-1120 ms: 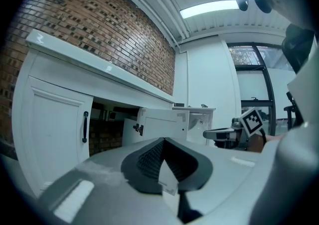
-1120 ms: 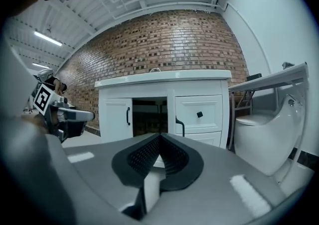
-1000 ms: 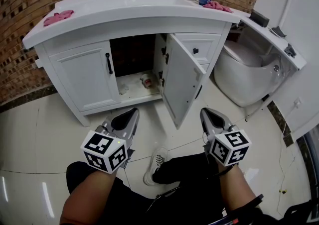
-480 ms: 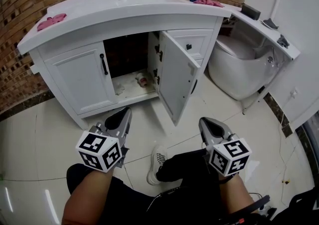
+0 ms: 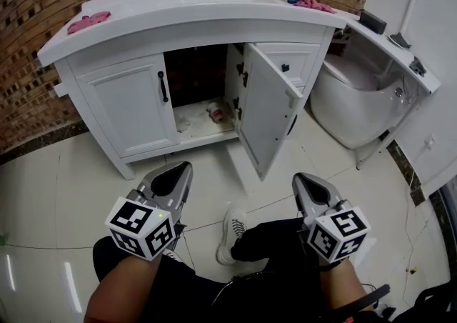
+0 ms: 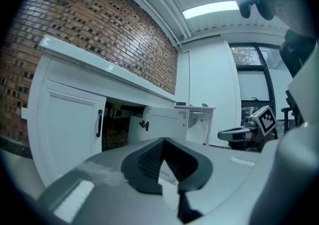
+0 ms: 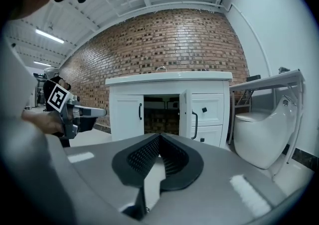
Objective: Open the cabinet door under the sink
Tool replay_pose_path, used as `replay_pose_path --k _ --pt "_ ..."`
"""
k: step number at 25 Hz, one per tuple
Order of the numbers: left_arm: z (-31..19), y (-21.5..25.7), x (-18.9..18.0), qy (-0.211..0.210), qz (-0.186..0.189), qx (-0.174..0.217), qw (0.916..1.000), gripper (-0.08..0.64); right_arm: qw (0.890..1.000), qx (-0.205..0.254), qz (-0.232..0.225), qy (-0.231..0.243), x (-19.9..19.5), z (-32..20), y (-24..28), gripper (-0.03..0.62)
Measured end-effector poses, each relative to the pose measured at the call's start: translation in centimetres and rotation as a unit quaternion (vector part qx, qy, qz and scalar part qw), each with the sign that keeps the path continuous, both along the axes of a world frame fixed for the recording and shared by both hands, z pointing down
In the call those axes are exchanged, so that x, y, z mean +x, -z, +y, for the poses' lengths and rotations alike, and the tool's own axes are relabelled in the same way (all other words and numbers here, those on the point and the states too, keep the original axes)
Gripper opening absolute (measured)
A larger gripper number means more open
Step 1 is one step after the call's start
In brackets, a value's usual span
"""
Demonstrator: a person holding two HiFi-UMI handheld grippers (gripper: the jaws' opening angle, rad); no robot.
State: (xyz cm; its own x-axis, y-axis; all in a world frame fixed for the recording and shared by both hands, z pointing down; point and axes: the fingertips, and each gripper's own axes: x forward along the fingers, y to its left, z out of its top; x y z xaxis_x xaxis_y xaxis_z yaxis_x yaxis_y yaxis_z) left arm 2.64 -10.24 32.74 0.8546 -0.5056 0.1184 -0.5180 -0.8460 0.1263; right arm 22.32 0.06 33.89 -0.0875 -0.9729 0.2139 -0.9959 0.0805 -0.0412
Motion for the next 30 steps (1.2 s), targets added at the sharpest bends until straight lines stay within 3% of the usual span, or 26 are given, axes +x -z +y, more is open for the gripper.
replay_pose_path --k 9,30 --pt "-0.2 0.0 -2.4 0.031 0.001 -0.004 0.9995 0.003 1.0 -0.009 0.006 0.03 -2.0 -1.0 -0.4 0.008" --pt "0.1 0.4 -2.2 0.023 0.01 0.002 0.9997 0.003 1.0 -0.007 0.004 0.029 -2.4 -0.9 -0.5 0.008"
